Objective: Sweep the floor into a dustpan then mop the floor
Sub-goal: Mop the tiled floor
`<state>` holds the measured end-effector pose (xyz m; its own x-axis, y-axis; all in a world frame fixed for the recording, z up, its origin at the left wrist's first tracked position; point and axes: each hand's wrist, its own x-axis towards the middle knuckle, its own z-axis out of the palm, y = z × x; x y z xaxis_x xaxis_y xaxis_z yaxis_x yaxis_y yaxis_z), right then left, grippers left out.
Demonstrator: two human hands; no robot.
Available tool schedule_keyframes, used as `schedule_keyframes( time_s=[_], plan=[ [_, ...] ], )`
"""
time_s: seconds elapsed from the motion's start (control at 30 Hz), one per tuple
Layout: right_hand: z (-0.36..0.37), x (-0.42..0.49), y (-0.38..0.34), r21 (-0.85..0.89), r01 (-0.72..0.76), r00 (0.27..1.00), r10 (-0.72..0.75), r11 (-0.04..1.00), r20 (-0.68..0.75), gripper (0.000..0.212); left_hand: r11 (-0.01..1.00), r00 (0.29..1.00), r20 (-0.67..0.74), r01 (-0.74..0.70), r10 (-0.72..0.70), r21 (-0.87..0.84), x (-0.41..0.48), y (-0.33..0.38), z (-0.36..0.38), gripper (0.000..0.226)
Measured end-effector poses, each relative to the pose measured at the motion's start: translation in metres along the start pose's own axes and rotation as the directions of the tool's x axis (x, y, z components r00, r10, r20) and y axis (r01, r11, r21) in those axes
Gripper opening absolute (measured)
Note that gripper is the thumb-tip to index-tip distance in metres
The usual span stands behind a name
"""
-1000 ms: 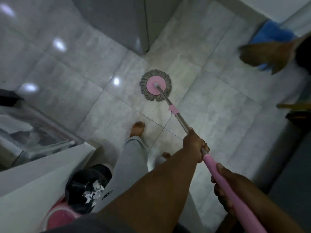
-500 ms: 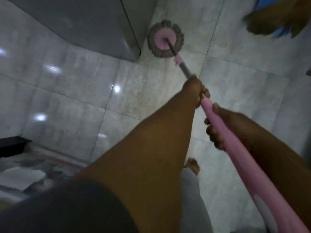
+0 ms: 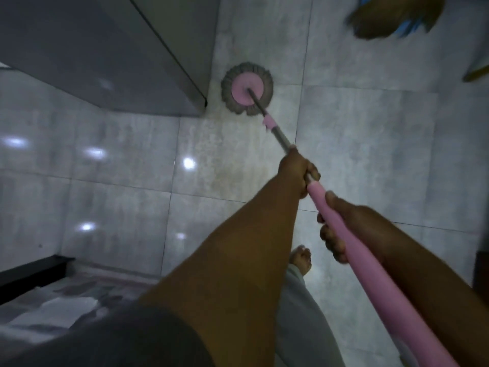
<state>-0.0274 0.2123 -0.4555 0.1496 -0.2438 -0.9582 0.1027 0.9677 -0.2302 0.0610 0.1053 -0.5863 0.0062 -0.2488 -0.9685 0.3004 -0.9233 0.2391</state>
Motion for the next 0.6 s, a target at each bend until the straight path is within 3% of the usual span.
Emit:
schedule_keyframes(
  time_s=[0.17,0.3,0.43,0.6],
  plan=[
    [-0.014,-0.059,0.043,0.040,-0.020,1.000,0.020,0.999,-0.004,0.062,0.992,0.991,0.059,0.119,-0.122,0.050,-0.053,-0.055,0.005,0.053],
    [-0.014,-0.062,0.034,0.058,-0.056,0.998,0.055,0.997,0.010,0.060,0.986,0.992,0.053,0.103,-0.111,0.134,-0.061,-0.049,0.007,0.054],
    [-0.013,-0.033,-0.005,0.075,-0.065,0.997,0.063,0.995,0.036,0.061,0.990,0.993,0.069,0.088,-0.096,0.112,-0.029,-0.010,0.018,0.055],
    [0.003,0.029,-0.106,0.113,-0.036,0.998,0.030,0.993,0.060,0.059,0.993,0.996,0.091,0.000,-0.011,0.117,0.029,0.101,0.037,0.051]
  ],
)
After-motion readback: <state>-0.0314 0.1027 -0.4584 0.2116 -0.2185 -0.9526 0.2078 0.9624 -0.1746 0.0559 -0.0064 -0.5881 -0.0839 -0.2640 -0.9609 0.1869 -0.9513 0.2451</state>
